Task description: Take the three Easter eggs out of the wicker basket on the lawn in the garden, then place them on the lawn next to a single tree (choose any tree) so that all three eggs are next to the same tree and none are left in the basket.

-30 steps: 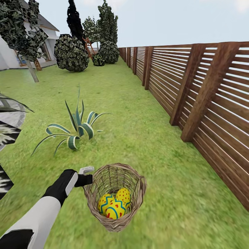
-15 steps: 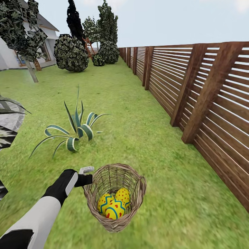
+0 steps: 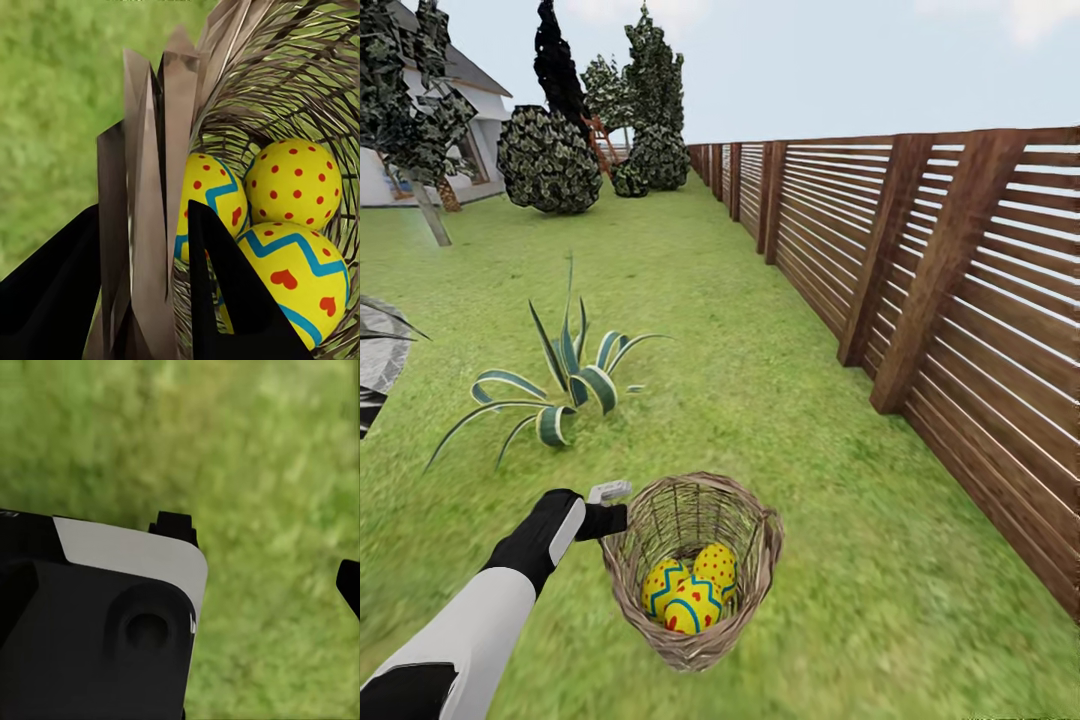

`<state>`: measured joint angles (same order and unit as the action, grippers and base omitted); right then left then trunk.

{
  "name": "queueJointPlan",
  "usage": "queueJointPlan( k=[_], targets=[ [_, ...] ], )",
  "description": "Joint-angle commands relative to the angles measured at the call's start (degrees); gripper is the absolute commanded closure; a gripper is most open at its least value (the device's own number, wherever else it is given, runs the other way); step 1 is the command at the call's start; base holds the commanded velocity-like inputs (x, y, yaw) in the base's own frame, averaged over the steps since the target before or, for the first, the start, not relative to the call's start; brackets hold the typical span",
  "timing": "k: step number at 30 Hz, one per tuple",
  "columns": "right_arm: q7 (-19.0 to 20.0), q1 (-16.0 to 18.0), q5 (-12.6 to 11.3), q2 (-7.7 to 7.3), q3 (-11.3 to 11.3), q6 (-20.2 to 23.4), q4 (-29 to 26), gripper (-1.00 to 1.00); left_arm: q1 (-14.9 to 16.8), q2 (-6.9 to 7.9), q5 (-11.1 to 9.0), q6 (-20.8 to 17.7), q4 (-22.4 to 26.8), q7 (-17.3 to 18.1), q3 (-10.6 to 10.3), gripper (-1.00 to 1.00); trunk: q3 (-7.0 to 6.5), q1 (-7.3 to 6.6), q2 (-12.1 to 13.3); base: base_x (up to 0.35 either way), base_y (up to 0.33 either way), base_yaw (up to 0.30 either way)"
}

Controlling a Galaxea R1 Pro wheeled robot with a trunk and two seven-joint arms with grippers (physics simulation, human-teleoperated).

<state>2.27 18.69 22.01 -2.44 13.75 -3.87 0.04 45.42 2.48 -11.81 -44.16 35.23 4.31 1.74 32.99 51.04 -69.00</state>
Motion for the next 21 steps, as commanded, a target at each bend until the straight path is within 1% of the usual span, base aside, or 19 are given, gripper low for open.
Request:
queueJointPlan(
  k=[1,5,21],
  targets=[
    [0.19,0.03,0.40,-0.02,0.49,-0.20,0.05,-1.00,0.02,-0.02,-0.49,-0.32,0.06,0.17,0.19,1.00,-0.03,0.00,-0.03,0.000,0.000,-0.124],
    [0.15,0.03,0.40,-0.02,0.49,-0.18,0.05,-1.00,0.02,-0.02,-0.47,-0.32,0.07,0.17,0.19,1.00,-0.38,0.00,-0.03,0.000,0.000,-0.057],
    [-0.07,-0.03,0.57,0.07,0.42,-0.09,0.05,-1.00,0.02,0.01,-0.49,-0.32,0.06,0.17,0.20,1.00,-1.85,0.00,-0.03,0.000,0.000,-0.001]
  ],
)
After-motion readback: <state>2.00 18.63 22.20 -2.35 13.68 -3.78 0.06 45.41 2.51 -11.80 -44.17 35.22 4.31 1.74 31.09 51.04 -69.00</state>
